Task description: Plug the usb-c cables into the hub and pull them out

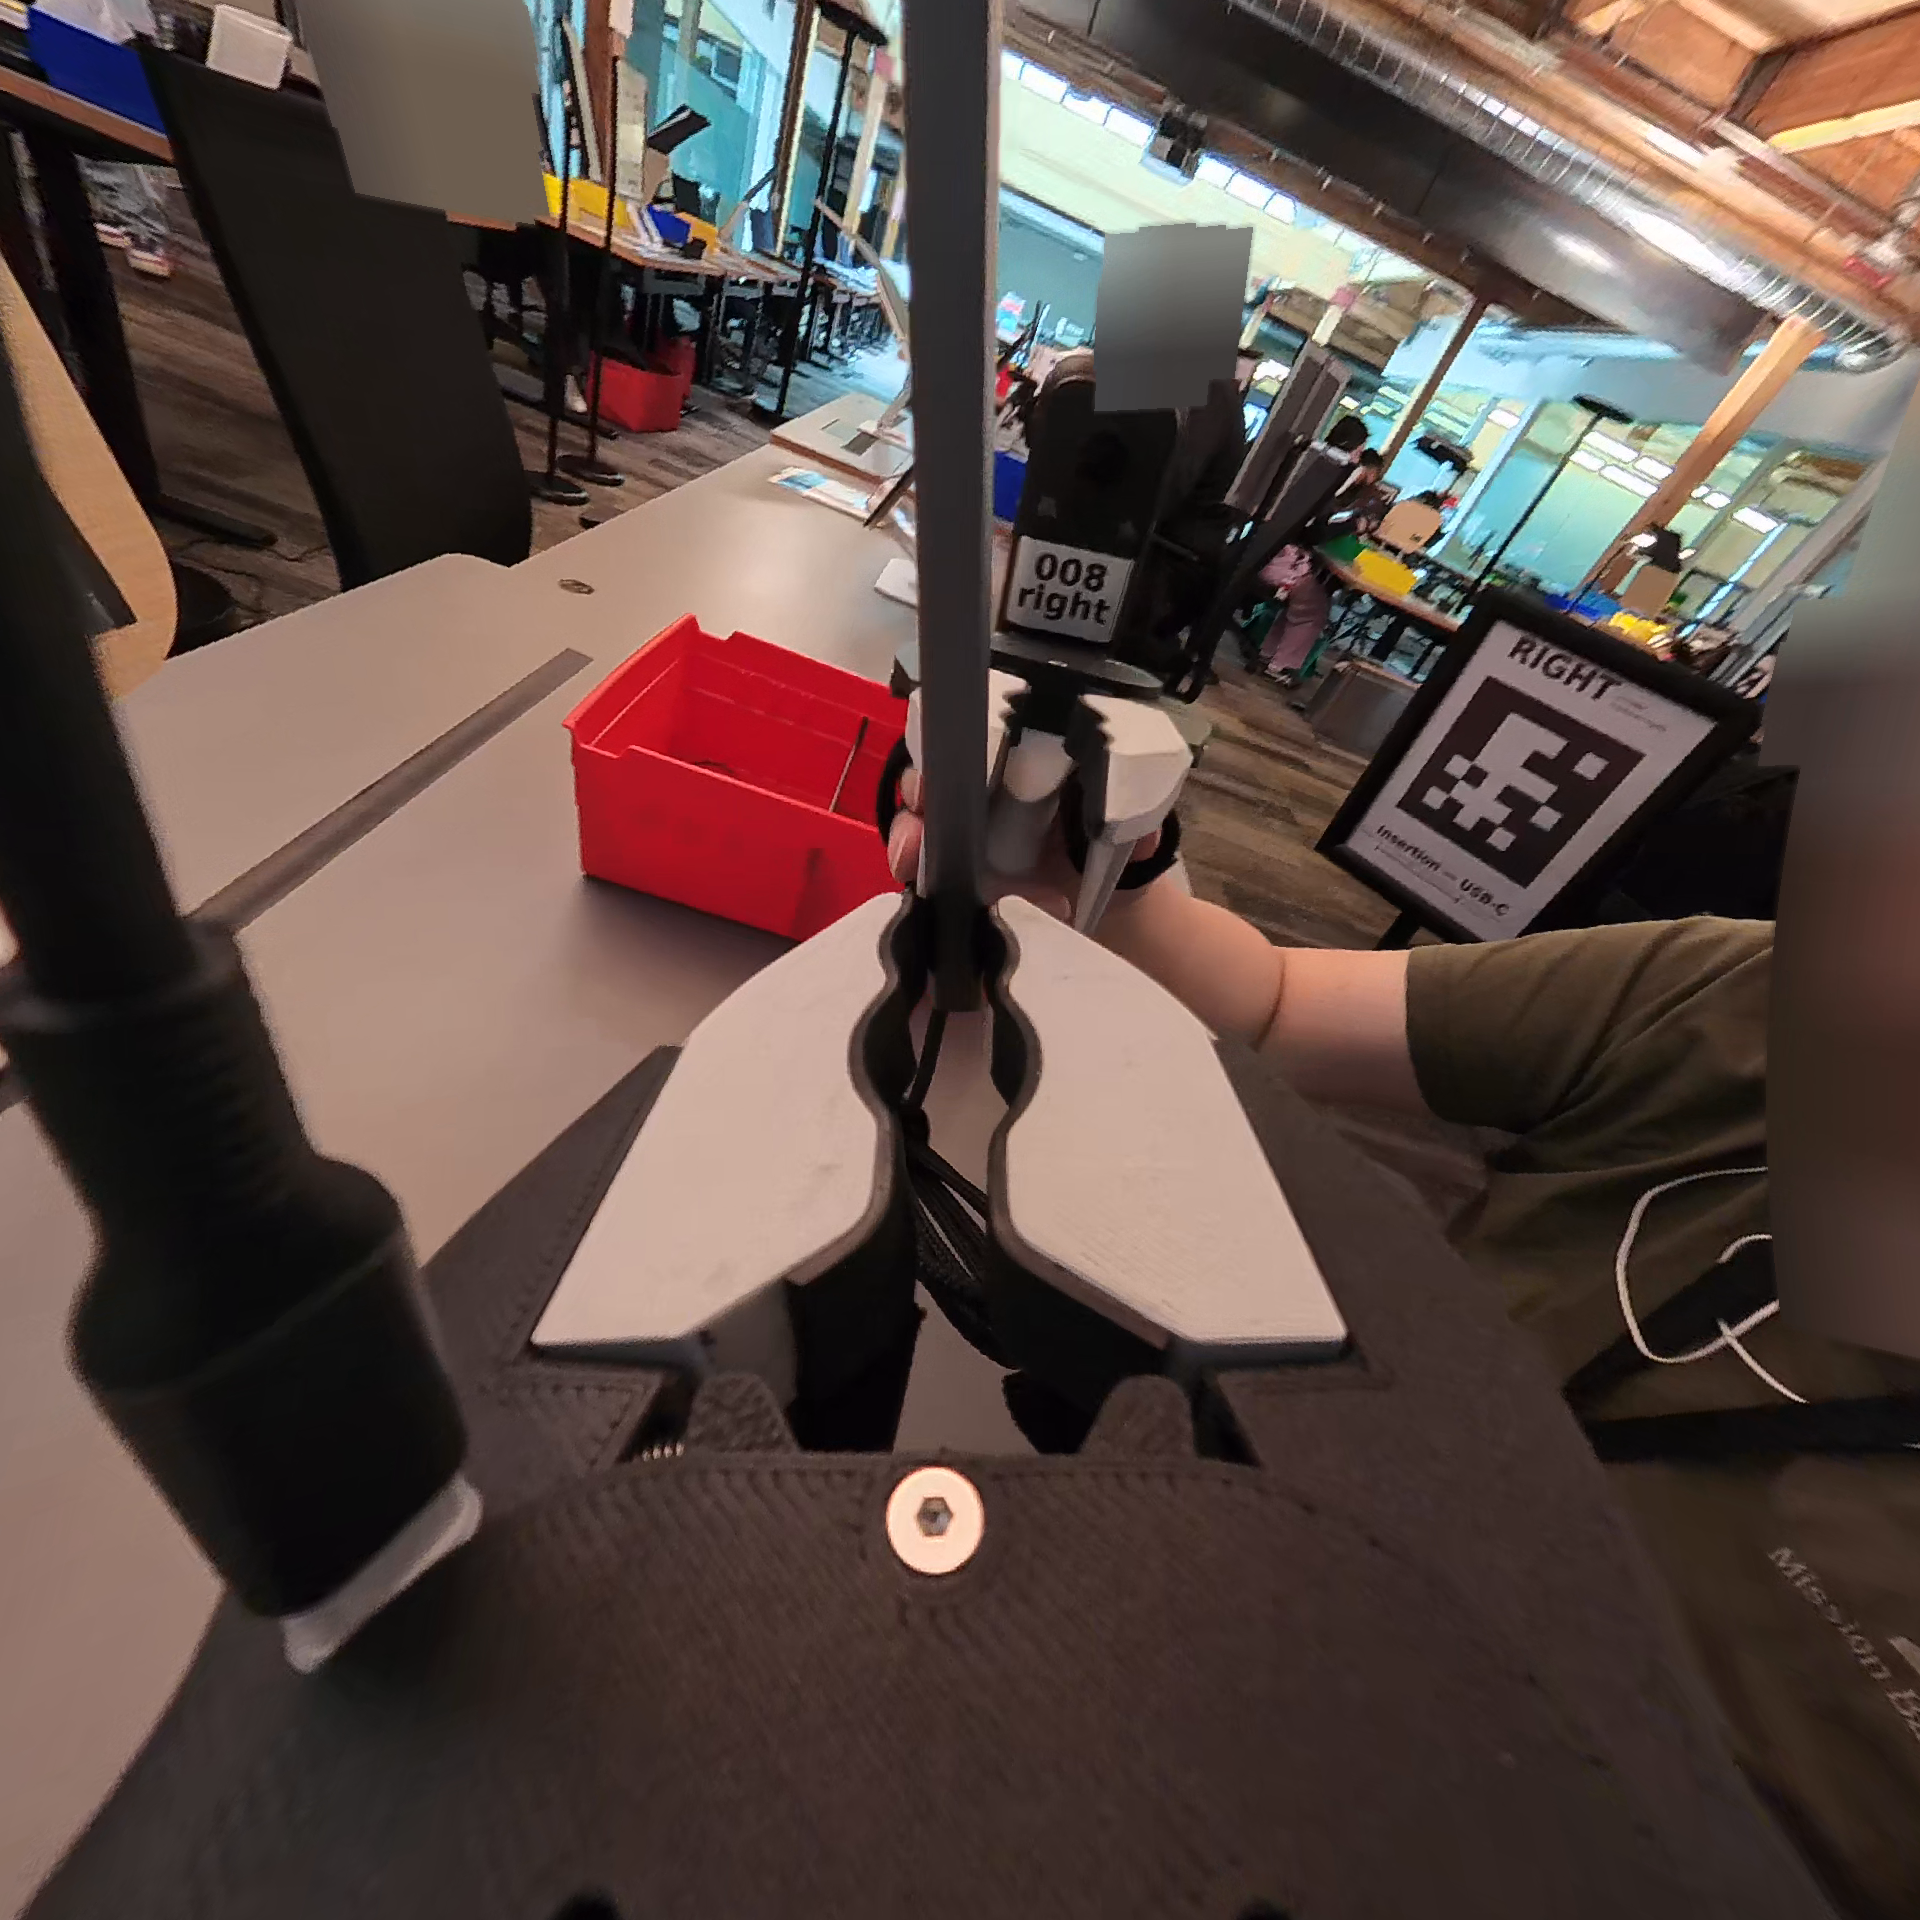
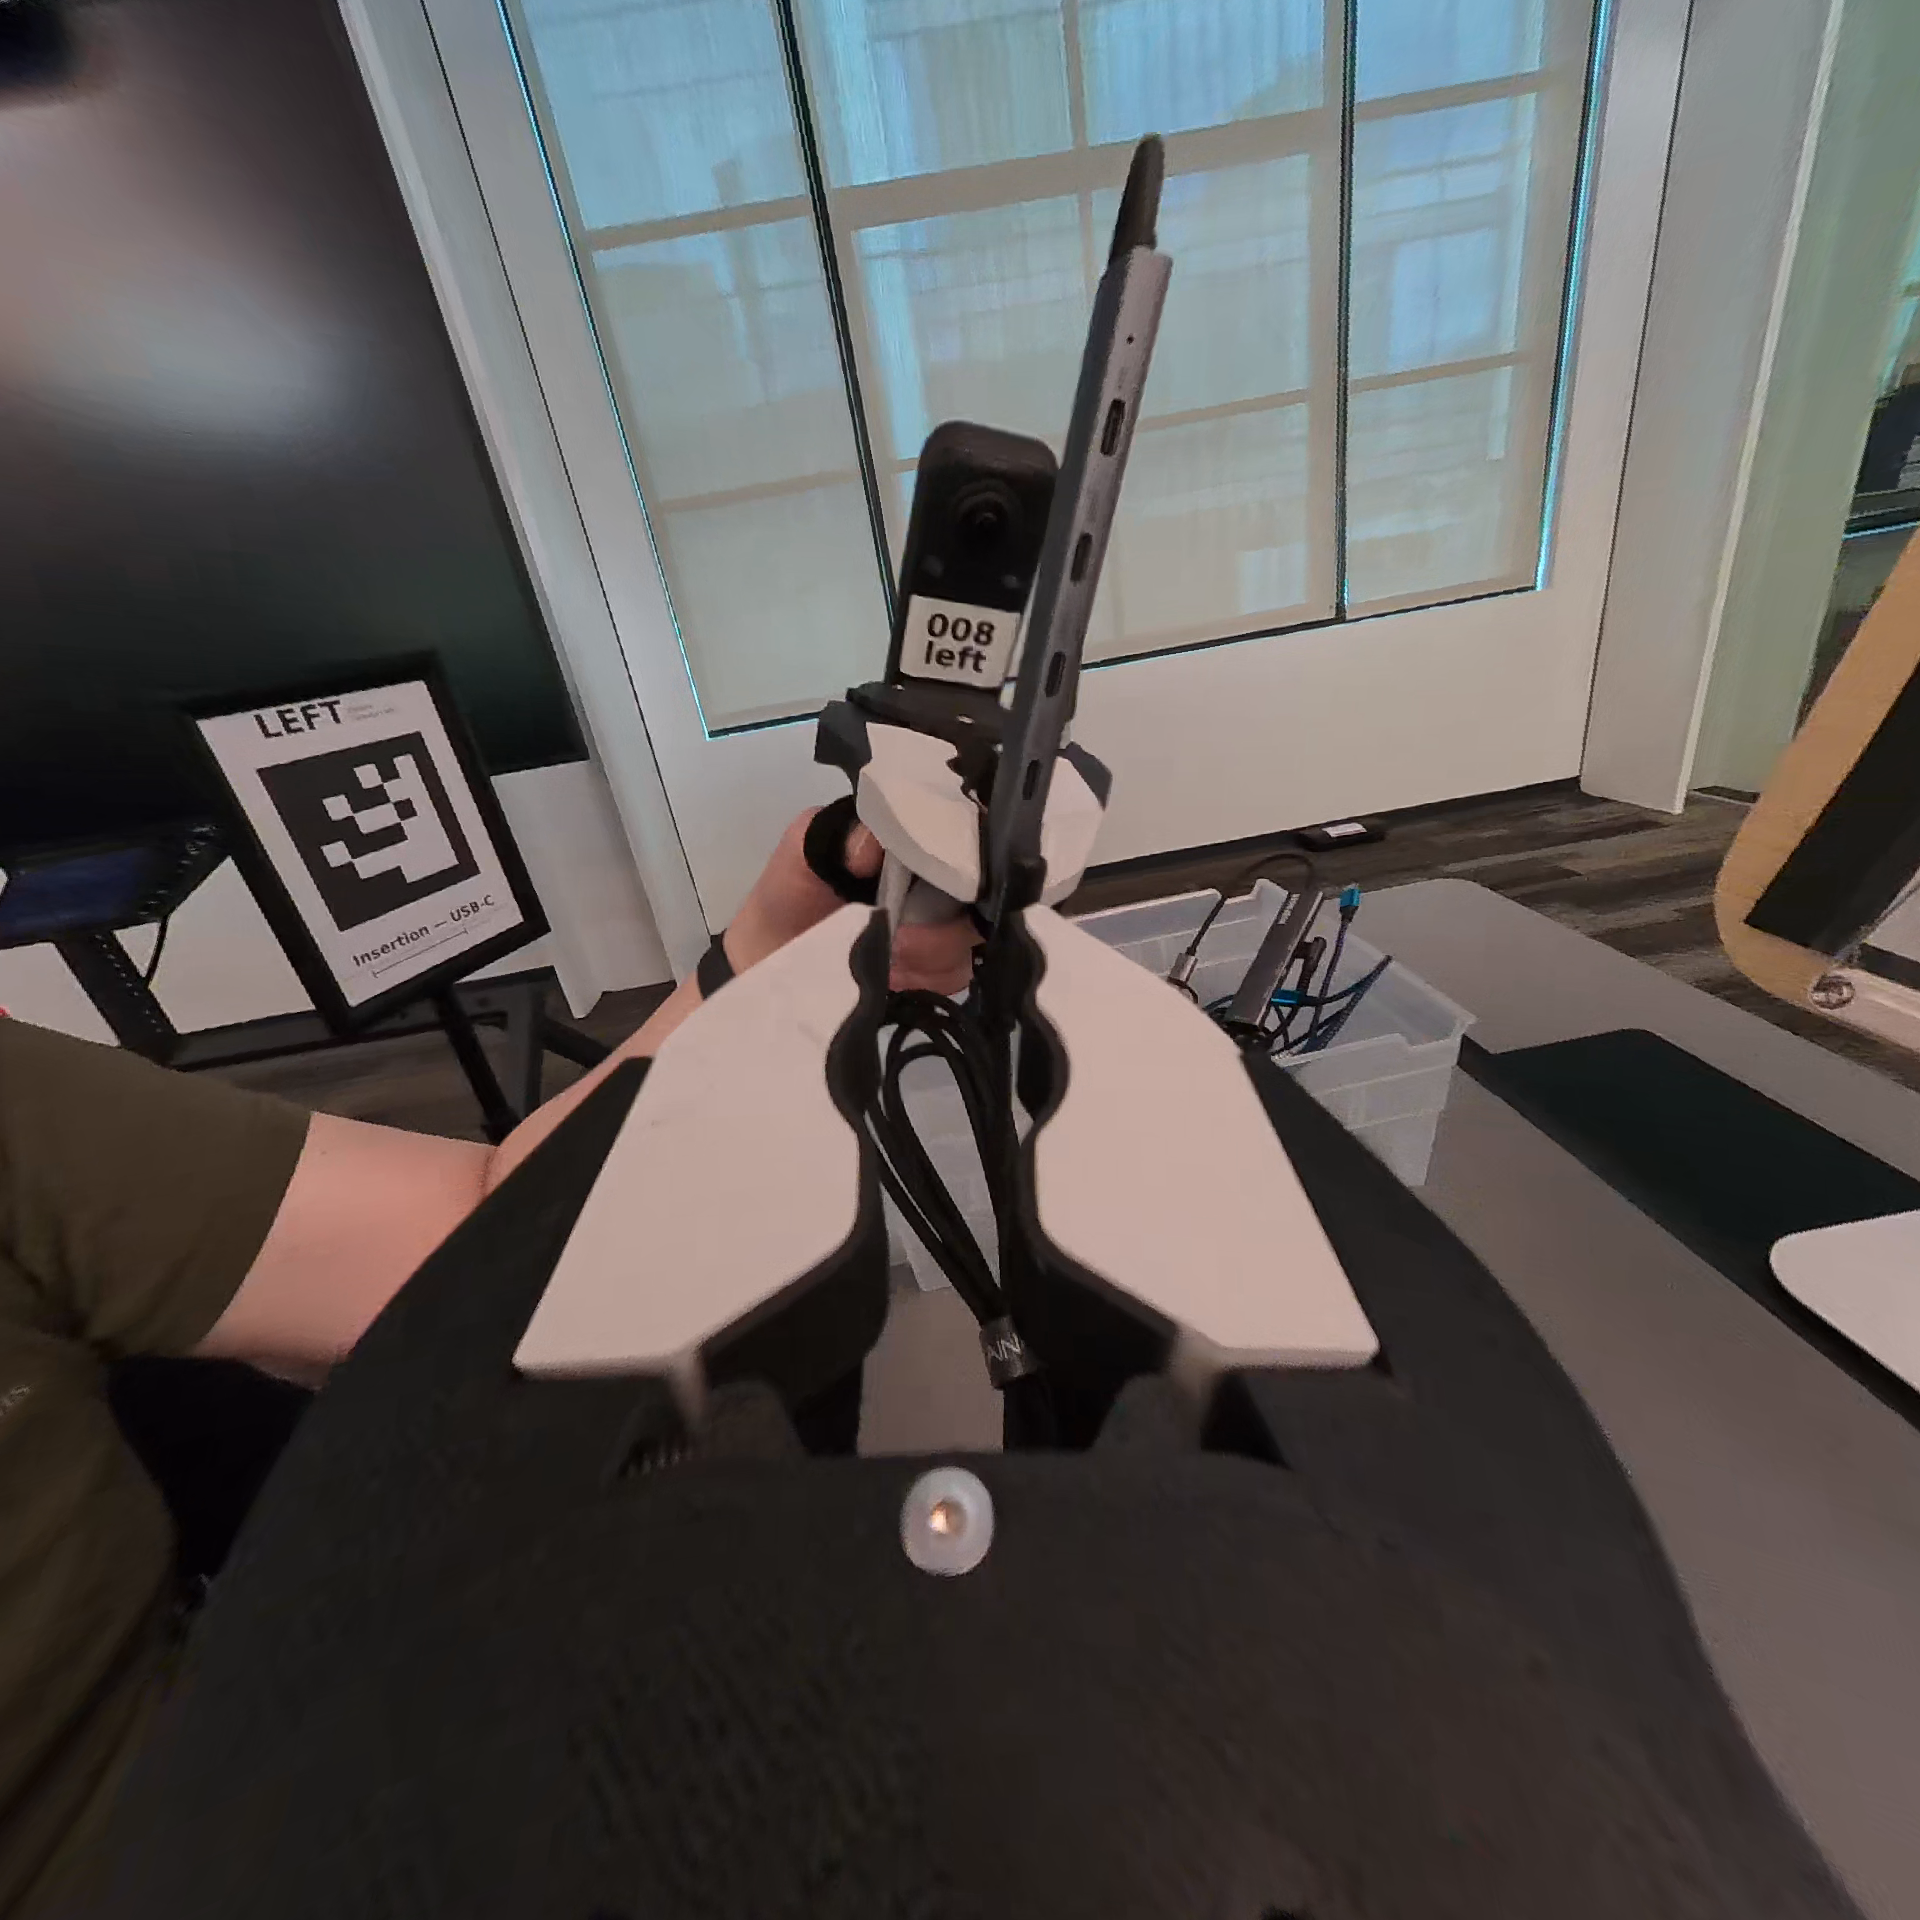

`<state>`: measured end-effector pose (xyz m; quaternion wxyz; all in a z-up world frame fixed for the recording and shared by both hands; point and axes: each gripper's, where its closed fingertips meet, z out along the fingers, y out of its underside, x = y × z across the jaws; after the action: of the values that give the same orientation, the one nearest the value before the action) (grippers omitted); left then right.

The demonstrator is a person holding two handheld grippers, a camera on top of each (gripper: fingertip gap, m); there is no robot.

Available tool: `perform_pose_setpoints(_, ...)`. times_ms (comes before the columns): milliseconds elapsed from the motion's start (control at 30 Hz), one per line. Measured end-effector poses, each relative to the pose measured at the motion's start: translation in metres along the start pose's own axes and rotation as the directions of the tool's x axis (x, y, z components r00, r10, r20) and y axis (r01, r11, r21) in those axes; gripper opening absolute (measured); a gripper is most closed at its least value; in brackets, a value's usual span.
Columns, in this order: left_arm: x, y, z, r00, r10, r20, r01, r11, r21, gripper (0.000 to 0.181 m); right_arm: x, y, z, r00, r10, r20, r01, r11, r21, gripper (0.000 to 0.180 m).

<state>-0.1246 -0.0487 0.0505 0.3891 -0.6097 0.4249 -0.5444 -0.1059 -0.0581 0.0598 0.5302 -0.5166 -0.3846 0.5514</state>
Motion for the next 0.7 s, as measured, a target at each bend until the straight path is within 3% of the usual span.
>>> perform_pose_setpoints(33, 0.0, 0.0, 0.001, 1.0, 0.005, 0.006, -0.005, 1.0, -0.005, 0.01, 0.001, 0.002, 0.001, 1.0, -0.001, -0.007, 0.001, 1.0, -0.009, 0.021)
perform_pose_setpoints(367, 0.005, 0.006, 0.014, 1.0, 0.018, -0.017, -0.018, 0.999, -0.043, 0.01, 0.014, 0.01, 0.005, 0.996, 0.059, -0.066, -0.059, 0.998, -0.01, 0.019)
perform_pose_setpoints(433, 0.006, 0.008, 0.018, 1.0, 0.026, -0.015, -0.027, 0.998, -0.062, 0.01, 0.013, 0.012, 0.006, 0.996, 0.074, -0.047, -0.075, 0.997, -0.007, 0.018)
perform_pose_setpoints(467, 0.006, 0.009, 0.02, 0.999, 0.031, -0.013, -0.032, 0.997, -0.07, 0.01, 0.008, 0.012, 0.006, 0.997, 0.08, -0.012, -0.08, 0.997, -0.007, 0.008)
perform_pose_setpoints(700, 0.008, 0.006, 0.023, 0.999, 0.046, -0.007, -0.047, 0.997, -0.06, 0.01, 0.007, 0.01, 0.003, 0.986, 0.159, 0.047, -0.159, 0.987, -0.003, 0.007)
